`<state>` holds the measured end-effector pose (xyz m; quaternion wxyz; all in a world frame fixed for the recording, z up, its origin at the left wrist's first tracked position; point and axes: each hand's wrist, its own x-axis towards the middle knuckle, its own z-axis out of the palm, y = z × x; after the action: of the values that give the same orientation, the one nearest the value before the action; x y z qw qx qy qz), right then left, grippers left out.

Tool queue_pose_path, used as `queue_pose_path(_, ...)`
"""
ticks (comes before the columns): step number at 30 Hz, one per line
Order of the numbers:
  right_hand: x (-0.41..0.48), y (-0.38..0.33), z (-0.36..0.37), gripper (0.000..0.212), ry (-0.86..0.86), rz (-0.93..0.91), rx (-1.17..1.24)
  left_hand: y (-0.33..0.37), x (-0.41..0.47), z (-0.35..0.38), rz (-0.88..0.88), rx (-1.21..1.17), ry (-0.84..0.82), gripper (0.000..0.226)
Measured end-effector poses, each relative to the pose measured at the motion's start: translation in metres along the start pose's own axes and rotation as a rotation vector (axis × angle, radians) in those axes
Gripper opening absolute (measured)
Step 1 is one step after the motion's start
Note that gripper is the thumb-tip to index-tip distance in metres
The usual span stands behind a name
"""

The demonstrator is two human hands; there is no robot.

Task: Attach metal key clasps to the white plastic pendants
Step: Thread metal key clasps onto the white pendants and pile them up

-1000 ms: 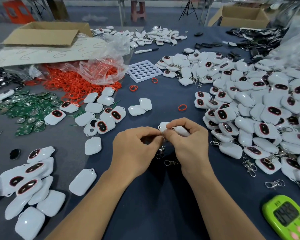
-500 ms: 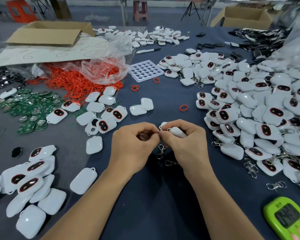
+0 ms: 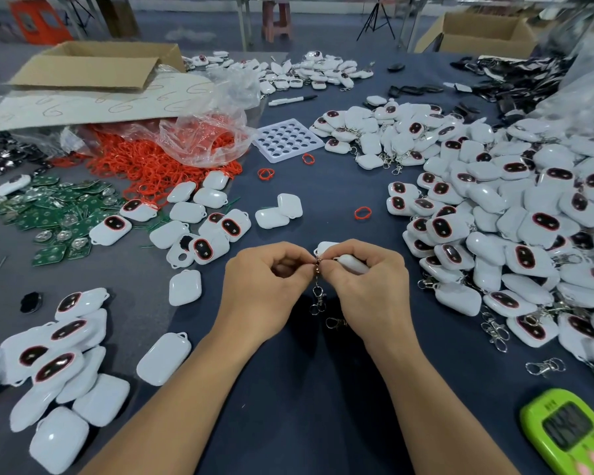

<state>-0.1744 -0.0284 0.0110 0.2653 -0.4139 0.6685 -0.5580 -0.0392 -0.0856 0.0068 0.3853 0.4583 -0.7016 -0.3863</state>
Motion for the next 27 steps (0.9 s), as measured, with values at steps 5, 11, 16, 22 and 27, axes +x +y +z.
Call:
queue_pose_path(5, 0.0007, 0.0019, 0.0003, 0.026, -0.007, -0.009, -0.006, -0.0019, 0.0011, -0.0011, -0.029, -0.061, -0.061, 0.02)
queue_pose_path(11, 0.0032, 0.0022, -0.0008, 0.024, -0.046, 0.053, 0.019, -0.0039, 0.0027, -0.0015, -0.069, -0.098, -0.111, 0.013)
queue_pose_path(16, 0.0036, 0.0025, -0.0017, 0.023, -0.069, 0.055, -0.031, -0.0045, 0.002, -0.0005, -0.069, -0.069, -0.112, 0.013)
queue_pose_path(22, 0.0057, 0.002, -0.0055, 0.023, -0.139, 0.063, -0.003, -0.0051, 0.0014, -0.0006, -0.05, -0.064, -0.122, 0.011)
queue_pose_path(27, 0.0052, -0.0005, -0.0083, 0.026, -0.229, 0.036, 0.035, -0.0034, -0.0009, -0.0014, -0.037, -0.061, -0.126, 0.009)
